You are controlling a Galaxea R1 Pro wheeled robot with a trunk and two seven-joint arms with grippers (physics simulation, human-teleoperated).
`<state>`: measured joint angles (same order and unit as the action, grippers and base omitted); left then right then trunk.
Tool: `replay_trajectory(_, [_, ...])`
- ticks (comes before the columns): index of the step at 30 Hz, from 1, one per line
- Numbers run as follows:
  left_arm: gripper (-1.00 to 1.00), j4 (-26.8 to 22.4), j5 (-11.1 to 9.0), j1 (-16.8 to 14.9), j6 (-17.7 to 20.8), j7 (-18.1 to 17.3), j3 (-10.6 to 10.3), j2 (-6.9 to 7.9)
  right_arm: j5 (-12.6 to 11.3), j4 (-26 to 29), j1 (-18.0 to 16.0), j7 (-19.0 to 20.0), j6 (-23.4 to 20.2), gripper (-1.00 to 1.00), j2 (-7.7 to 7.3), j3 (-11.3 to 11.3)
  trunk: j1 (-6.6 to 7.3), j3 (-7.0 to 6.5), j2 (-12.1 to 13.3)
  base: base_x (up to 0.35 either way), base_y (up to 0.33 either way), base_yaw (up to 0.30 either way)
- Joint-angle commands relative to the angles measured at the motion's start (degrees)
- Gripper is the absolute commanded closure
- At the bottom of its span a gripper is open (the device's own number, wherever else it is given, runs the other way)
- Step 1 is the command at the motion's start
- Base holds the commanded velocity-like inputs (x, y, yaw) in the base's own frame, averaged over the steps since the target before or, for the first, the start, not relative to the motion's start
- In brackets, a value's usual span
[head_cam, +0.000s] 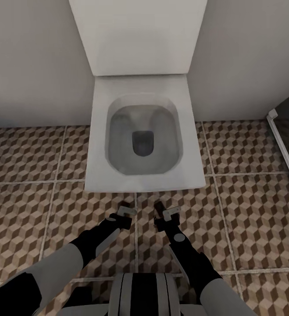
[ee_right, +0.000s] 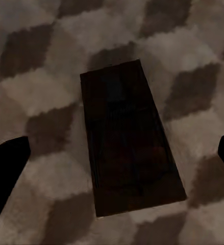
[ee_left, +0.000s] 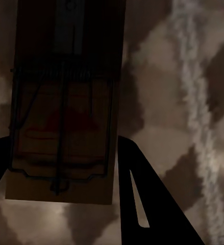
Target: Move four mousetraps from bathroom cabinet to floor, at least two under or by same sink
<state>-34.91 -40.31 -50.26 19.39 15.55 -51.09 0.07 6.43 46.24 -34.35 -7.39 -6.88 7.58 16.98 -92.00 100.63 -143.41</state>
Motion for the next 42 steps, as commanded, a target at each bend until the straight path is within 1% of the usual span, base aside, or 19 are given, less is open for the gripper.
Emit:
replay_trajectory(1, [1.00, 0.10, -1.44, -0.02, 0.12, 0.53, -0.41, 0.04, 0.60, 0.09, -0.01, -0.34, -0.51, -1.00, -0.02, 0.16, -0.01, 0.04, -0.01, 0.000, 0.000, 0.000])
replay_trajectory(42, [1.00, 0.19, -1.44, -0.02, 0.05, 0.62, -0.41, 0.07, 0.60, 0.08, -0.01, -0.34, -0.51, -1.00, -0.02, 0.16, -0.01, 0.04, -0.01, 0.000, 0.000, 0.000])
